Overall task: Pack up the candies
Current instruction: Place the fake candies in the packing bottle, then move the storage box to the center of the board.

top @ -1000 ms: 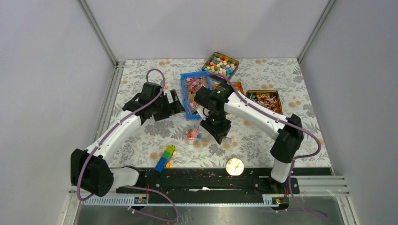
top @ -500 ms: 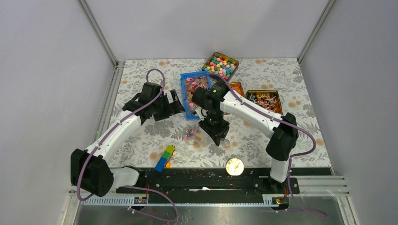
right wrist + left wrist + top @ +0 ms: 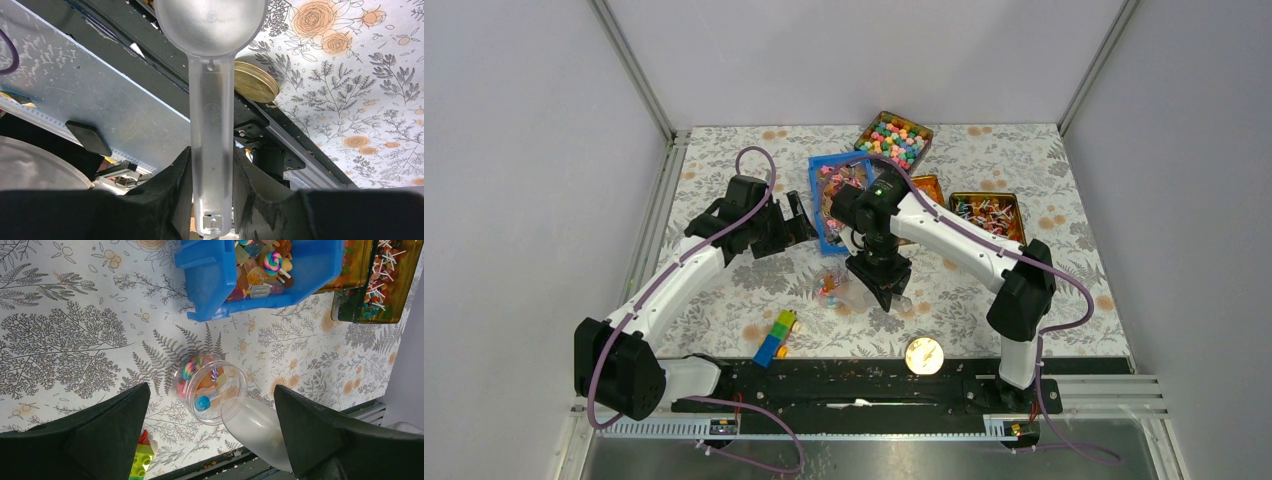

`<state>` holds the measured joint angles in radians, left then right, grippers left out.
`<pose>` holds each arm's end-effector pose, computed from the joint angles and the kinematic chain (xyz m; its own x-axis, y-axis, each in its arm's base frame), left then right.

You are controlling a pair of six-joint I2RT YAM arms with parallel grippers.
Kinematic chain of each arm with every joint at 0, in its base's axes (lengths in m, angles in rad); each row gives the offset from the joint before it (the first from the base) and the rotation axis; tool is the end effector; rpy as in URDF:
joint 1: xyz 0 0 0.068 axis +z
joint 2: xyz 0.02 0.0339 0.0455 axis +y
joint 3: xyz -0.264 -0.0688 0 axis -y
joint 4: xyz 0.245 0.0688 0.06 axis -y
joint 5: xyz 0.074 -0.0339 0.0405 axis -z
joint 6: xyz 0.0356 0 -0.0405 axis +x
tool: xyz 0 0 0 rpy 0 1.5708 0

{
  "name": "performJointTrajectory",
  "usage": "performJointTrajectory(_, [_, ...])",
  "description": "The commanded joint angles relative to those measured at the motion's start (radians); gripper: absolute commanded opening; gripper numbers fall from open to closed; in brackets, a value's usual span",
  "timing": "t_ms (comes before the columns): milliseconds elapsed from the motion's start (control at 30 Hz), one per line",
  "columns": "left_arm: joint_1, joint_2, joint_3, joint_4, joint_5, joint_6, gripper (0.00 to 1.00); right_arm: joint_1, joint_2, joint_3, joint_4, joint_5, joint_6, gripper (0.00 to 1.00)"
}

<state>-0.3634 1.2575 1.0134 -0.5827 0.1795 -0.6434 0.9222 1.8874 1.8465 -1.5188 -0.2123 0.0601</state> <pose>0.2452 -0.1000 0.2834 -0.8278 -0.3167 -0.4630 -0.0423 0.8583 -0.5114 0.2058 0.2840 0.3055 -0.6498 -0.7601 0.0016 -0.7428 0.6354 0.2110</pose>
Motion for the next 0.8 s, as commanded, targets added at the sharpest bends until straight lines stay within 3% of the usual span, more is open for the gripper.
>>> performJointTrajectory(0, [0.004,-0.033,0.019,0.026,0.011,0.009,0.99,0.01,-0.007,0.046,-0.057,-0.021,0.01,0.0])
performJointTrajectory(767, [0.004,-0.004,0.035,0.058,0.023,-0.01,0.99,-0.027,-0.063,0.201,0.034,0.151,0.008,0.0])
